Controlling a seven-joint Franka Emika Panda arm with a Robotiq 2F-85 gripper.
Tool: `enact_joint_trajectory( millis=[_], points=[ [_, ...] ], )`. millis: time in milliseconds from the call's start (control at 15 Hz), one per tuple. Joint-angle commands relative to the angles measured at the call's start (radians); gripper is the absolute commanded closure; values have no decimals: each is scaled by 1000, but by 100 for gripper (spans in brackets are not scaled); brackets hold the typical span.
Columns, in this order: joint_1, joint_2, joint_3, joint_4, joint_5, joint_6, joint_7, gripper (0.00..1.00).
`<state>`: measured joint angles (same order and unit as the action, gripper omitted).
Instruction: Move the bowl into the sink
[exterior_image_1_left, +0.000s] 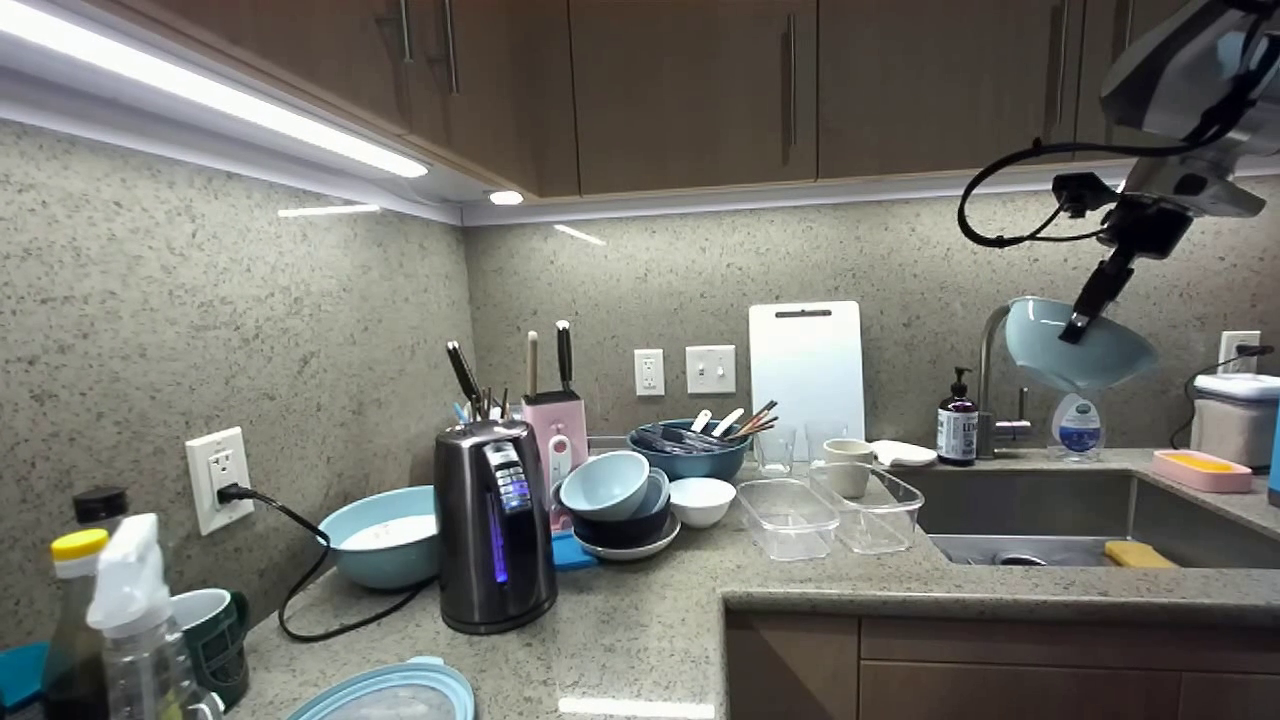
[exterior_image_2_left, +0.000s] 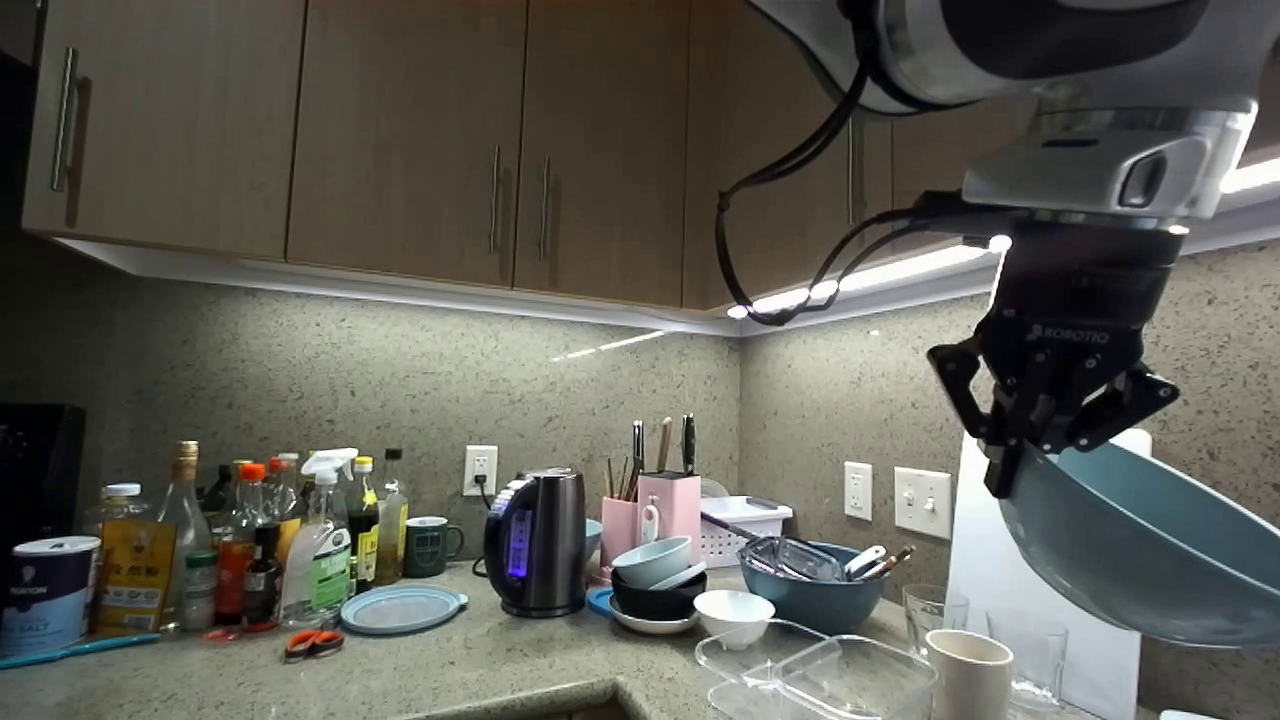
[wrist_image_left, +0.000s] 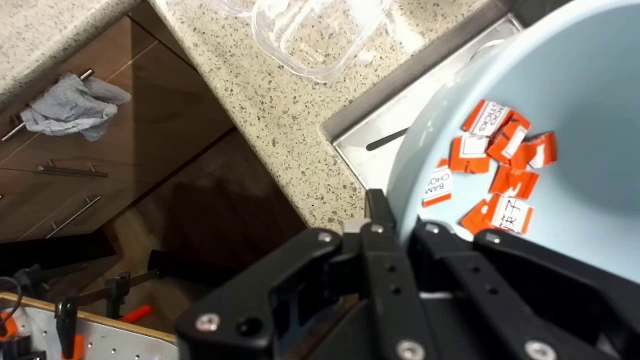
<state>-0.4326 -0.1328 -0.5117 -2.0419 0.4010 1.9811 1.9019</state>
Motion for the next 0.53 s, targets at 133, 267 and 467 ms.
enact_joint_trajectory(
  millis=[133,267,467],
  points=[
    [-15,149,14,42,16,43,27,97],
    [-14,224,16,52,1,87,32,97],
    [-17,342,20,108,3,109,39,97]
  ],
)
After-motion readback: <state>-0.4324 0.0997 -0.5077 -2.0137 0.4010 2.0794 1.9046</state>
